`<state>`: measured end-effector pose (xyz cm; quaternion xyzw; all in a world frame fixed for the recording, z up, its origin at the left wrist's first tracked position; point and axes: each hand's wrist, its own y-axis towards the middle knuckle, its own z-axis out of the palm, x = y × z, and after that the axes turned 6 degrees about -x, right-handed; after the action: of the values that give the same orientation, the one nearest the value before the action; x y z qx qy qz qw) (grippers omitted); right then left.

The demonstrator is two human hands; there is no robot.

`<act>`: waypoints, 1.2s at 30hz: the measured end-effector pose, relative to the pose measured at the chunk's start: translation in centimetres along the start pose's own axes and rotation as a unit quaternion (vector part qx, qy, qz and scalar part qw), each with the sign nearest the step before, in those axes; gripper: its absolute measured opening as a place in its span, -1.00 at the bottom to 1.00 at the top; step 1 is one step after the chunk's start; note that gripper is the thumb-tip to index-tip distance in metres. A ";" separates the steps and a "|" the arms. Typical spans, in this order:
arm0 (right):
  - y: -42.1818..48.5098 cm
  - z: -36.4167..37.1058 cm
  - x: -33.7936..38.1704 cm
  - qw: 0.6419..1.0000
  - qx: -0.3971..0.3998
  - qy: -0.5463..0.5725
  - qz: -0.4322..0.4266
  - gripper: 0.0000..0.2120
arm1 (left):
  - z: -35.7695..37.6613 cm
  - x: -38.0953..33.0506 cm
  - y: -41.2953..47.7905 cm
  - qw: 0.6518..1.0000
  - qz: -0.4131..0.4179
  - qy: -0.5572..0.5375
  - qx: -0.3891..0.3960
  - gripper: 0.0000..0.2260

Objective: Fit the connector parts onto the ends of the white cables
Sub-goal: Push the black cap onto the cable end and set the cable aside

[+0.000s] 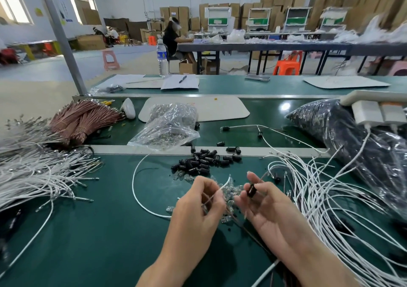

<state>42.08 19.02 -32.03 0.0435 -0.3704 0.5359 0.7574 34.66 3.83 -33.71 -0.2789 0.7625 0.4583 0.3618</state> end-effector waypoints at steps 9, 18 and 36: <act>0.1 1.3 -1.4 0.990 0.014 -0.138 0.035 -0.80 | 0.2 0.0 0.0 1.000 0.023 0.015 0.003 -0.90; -0.1 0.8 -0.9 0.986 0.013 -0.159 -0.037 -0.90 | 0.3 -0.2 -0.1 0.998 0.034 0.032 0.034 -0.83; -0.8 0.6 -0.5 0.974 0.039 -0.212 -0.074 -0.68 | 0.1 -0.5 -0.2 0.998 0.031 0.018 0.053 -0.88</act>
<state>42.41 18.00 -31.64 0.2133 -0.4967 0.4709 0.6972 35.08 3.86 -33.43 -0.2437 0.8007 0.4227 0.3477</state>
